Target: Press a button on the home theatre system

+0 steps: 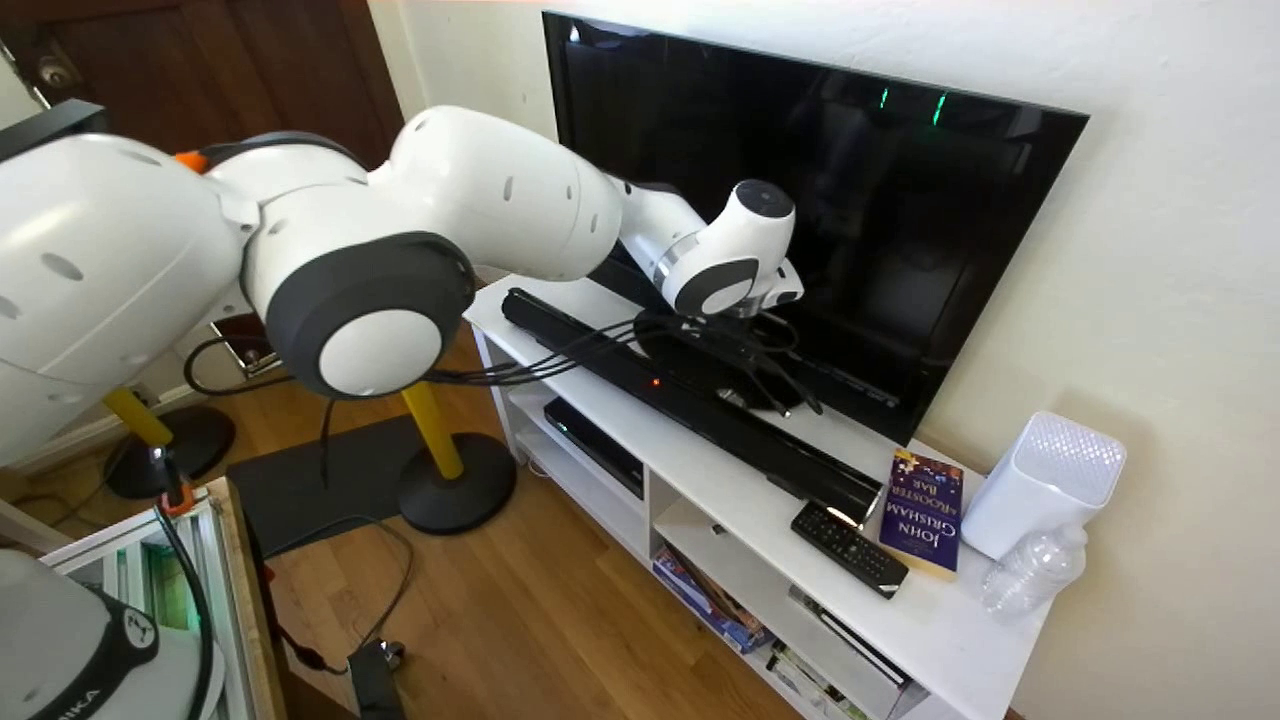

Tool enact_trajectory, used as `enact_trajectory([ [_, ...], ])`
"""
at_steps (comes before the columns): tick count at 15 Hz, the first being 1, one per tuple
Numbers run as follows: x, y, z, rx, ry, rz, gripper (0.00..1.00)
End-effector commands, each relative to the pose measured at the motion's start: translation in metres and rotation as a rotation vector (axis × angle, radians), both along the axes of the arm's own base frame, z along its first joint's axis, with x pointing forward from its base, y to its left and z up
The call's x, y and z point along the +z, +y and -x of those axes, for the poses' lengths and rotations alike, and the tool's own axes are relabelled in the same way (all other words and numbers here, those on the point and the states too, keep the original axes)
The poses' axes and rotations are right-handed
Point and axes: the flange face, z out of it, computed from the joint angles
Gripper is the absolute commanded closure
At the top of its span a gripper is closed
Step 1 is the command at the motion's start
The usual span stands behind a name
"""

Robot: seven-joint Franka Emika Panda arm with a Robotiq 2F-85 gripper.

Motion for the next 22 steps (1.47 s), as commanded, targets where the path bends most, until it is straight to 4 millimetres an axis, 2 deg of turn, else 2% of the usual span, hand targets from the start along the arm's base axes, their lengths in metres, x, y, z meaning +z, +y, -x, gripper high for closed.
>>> enact_trajectory([
  [1,0.051,0.003,0.000,-0.040,0.049,0.017,0.72],
  [4,0.115,-0.004,0.009,-0.092,0.081,0.052,0.53],
  [8,0.201,-0.016,0.040,-0.143,0.187,0.180,0.25],
  [11,0.249,-0.019,0.072,-0.123,0.232,0.200,0.04],
  [12,0.260,-0.019,0.083,-0.109,0.239,0.192,0.00],
  [14,0.274,-0.018,0.103,-0.097,0.243,0.189,0.00],
  [17,0.285,-0.017,0.129,-0.080,0.212,0.167,0.00],
  [18,0.282,-0.017,0.101,-0.096,0.230,0.176,0.00],
  [22,0.285,-0.016,0.120,-0.090,0.224,0.179,0.00],
])
